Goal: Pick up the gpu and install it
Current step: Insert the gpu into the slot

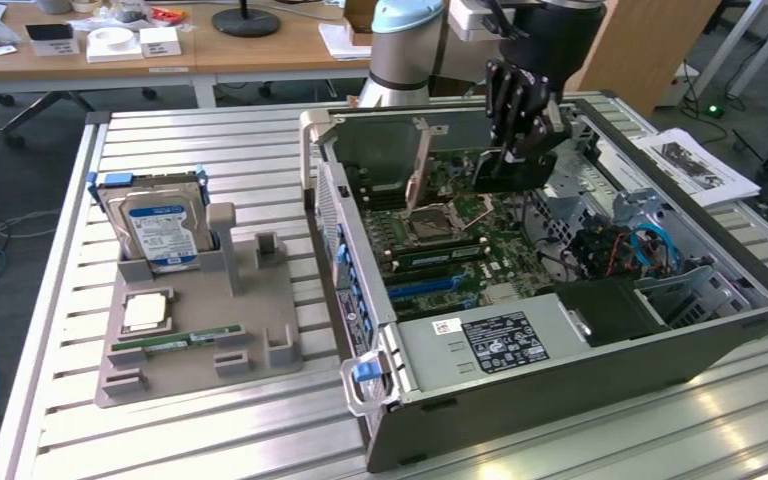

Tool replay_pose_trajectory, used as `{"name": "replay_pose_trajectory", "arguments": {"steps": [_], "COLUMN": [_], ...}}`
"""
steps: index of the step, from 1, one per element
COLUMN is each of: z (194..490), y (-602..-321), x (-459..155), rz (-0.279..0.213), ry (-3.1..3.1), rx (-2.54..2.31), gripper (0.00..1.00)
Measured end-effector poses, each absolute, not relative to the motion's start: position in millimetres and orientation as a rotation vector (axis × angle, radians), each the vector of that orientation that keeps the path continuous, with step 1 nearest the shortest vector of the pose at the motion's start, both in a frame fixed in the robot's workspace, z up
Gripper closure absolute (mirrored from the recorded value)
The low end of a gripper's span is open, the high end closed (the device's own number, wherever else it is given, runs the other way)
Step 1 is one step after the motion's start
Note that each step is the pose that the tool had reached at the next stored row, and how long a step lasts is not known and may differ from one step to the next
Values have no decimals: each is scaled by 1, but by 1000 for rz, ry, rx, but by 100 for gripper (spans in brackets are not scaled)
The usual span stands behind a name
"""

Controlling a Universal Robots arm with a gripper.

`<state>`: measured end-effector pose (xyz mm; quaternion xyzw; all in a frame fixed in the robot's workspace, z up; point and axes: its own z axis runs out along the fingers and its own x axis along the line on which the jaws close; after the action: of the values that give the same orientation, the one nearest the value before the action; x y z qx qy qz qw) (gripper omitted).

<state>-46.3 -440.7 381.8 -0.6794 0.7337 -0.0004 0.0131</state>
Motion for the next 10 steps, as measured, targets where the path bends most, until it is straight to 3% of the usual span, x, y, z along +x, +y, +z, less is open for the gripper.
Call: {"name": "replay_pose_trajectory", "arguments": {"steps": [10], "z": [370], "y": [-441], "x": [-47], "rz": [-1], "ry": [2277], "rx": [-2126], "gripper": [73]}}
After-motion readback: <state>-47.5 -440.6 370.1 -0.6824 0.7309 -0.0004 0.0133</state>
